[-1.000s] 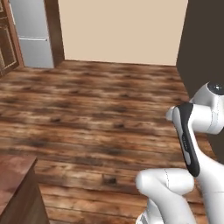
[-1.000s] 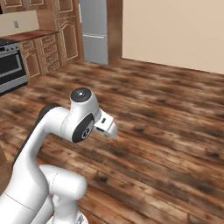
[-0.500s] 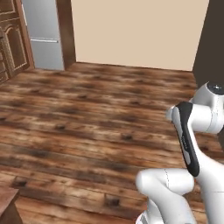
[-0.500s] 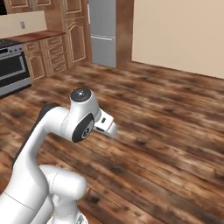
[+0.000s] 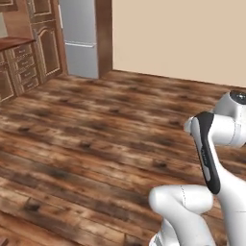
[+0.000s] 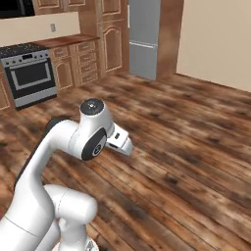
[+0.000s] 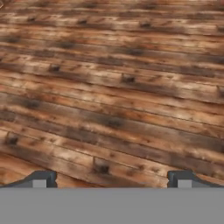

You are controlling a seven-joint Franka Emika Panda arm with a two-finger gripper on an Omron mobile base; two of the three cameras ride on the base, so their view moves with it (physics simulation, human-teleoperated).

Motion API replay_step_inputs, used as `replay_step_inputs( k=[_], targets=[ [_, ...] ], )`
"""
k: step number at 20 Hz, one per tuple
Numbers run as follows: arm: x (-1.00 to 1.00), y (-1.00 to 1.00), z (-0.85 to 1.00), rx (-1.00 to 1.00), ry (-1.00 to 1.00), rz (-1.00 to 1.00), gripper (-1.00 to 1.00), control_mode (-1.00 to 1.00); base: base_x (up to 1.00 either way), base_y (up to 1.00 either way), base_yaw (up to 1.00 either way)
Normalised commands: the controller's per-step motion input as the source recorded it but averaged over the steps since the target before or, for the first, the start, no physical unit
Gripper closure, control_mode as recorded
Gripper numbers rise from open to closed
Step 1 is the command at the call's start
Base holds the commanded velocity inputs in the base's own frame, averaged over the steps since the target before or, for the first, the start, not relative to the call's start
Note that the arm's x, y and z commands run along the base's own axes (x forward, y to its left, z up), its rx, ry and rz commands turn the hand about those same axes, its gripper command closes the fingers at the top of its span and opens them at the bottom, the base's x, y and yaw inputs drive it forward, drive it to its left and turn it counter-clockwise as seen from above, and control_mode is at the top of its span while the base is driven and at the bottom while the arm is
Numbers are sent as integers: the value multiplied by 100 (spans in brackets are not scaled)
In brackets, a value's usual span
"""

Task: Move the shaker and shaker from the cabinet to the dining counter.

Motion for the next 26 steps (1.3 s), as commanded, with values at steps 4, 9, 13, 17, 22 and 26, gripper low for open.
replay_step_inputs(
  k=[4, 9, 13, 17, 22, 26],
  targets=[
    [0, 0, 0, 0, 0, 0, -100, 100, 75, 0, 42],
    [0, 0, 0, 0, 0, 0, -100, 100, 73, 0, 44],
    [0, 0, 0, 0, 0, 0, -100, 100, 72, 0, 45],
    [0, 0, 0, 0, 0, 0, -100, 100, 72, 0, 45],
    [0, 0, 0, 0, 0, 0, -100, 100, 73, -2, 40],
    [0, 0, 0, 0, 0, 0, -100, 100, 74, -2, 37]
  ],
)
